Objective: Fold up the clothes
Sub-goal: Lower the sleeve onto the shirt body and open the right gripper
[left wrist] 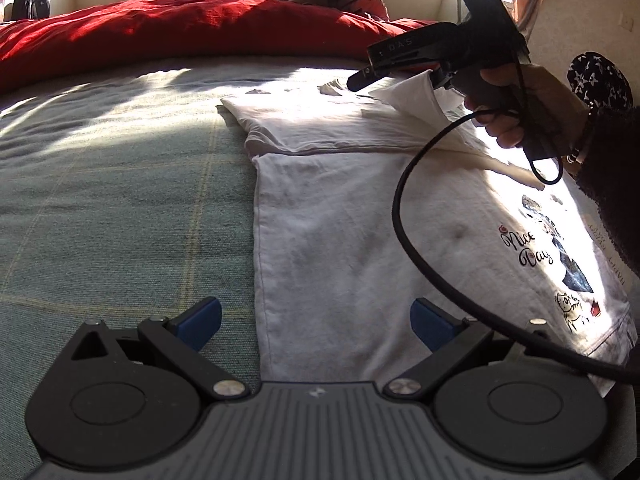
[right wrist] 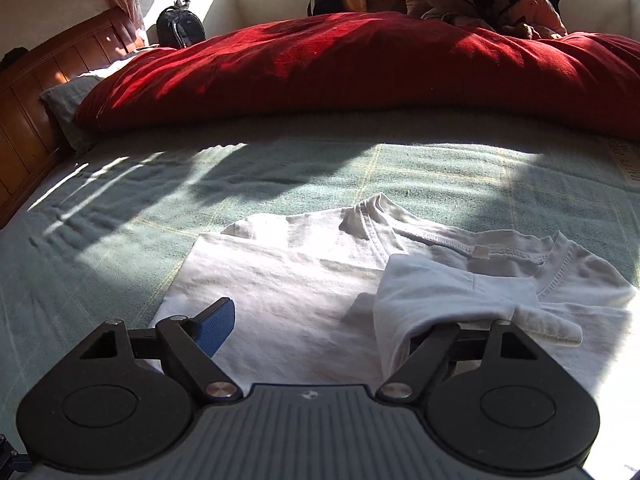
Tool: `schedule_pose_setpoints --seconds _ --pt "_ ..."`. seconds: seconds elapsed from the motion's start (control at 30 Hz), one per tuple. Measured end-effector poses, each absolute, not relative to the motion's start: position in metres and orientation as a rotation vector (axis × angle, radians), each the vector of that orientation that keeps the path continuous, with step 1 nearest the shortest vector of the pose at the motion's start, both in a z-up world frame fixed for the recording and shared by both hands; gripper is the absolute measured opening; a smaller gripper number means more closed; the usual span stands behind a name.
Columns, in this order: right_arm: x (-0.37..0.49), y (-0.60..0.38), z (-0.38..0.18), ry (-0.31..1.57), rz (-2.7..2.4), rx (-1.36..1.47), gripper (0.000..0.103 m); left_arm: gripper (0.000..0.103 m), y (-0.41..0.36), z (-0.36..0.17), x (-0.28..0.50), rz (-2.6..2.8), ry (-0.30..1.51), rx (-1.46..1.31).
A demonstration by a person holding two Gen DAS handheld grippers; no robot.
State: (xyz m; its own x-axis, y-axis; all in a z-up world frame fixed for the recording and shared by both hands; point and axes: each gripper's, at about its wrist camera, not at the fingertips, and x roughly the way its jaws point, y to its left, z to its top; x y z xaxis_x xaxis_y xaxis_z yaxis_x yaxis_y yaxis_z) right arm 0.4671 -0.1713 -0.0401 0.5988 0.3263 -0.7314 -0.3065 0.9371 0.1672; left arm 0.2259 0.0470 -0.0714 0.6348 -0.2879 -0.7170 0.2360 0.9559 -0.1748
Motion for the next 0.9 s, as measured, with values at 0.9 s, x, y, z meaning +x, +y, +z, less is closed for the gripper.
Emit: schedule_pose_setpoints --seconds 0.9 --pt "0.459 -0.04 -0.085 1.003 0.146 -1.132 0.103 0.1 0.071 -0.059 0.199 -0.299 0.755 -0.186"
